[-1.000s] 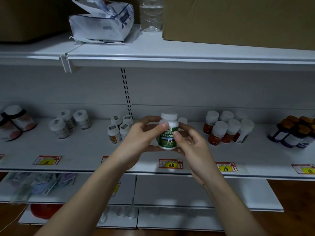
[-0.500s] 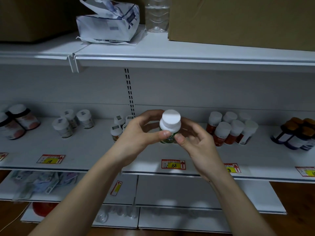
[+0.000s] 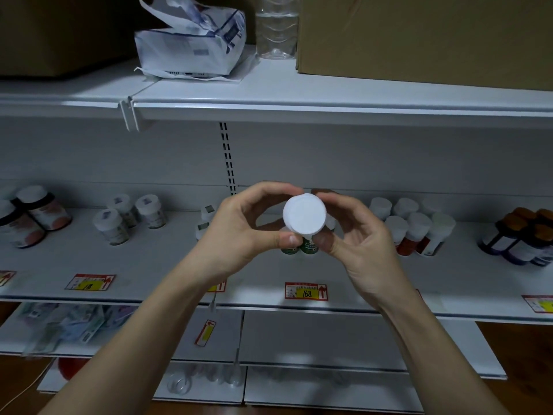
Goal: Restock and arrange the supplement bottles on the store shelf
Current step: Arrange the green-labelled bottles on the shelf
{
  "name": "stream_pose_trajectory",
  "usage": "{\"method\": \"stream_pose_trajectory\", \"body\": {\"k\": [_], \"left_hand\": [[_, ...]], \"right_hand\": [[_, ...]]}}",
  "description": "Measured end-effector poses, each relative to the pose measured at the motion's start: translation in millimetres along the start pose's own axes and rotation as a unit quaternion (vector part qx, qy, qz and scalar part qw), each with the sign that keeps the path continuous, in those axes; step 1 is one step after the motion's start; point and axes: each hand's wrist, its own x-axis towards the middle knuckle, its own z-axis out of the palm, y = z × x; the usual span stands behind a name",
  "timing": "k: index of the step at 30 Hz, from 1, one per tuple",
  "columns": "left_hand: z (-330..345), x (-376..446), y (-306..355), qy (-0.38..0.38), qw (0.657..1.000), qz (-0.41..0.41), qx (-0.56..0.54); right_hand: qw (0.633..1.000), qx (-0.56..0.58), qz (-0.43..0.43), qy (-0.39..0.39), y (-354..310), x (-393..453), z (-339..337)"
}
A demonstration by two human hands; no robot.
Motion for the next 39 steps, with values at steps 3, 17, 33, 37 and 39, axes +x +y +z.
{"method": "stream_pose_trajectory", "body": {"k": [3, 17, 33, 37, 39], "left_hand": [[0, 0, 1, 0.003, 1.0, -0.004, 0.001], [-2, 6, 11, 0.015, 0.988, -0.156, 0.005], [-5, 12, 32, 0.021, 0.971, -0.237, 0.028], [-5, 11, 32, 0.006, 0.973, -0.231, 0.02], [-5, 9, 31, -0.001, 0.974, -0.227, 0.012]], "right_hand": [[1.0, -0.02, 0.0, -0.003, -1, 0, 0], [0.983, -0.098, 0.152, 0.044, -12, 9, 14], [0.955, -0.105, 0.257, 0.1, -35, 22, 36], [0.957, -0.107, 0.253, 0.094, -36, 22, 34], [0.959, -0.106, 0.251, 0.084, -36, 22, 33]]}}
